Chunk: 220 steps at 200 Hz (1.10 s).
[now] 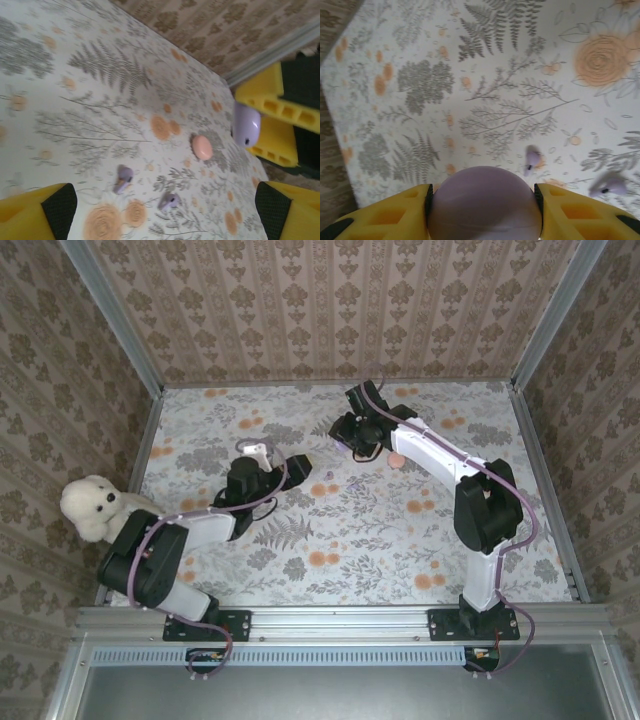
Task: Insert wireless bluetooth earbuds into charging case
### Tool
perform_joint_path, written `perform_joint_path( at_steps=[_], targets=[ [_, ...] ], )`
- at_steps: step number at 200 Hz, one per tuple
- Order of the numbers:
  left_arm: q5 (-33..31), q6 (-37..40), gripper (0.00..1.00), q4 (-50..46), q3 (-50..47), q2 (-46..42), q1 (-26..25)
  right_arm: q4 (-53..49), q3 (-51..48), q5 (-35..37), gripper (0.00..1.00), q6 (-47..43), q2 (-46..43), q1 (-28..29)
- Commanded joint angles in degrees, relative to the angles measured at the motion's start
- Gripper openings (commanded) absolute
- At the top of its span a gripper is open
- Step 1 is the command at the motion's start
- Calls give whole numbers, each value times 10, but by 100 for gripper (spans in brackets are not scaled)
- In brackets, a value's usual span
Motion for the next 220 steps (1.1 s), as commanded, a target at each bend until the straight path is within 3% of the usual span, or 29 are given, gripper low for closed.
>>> perform_joint_path(
  at_steps=[1, 115, 220],
  targets=[
    [36, -17, 92, 119, 21, 37, -13, 33, 26, -37, 44, 48, -3, -1],
    [33, -76, 76, 269, 68, 165, -28, 57, 23, -45, 44, 85, 8, 13],
    [14, -84, 63, 271, 108, 195, -31, 64, 14, -47, 44, 93, 14, 25]
  ],
)
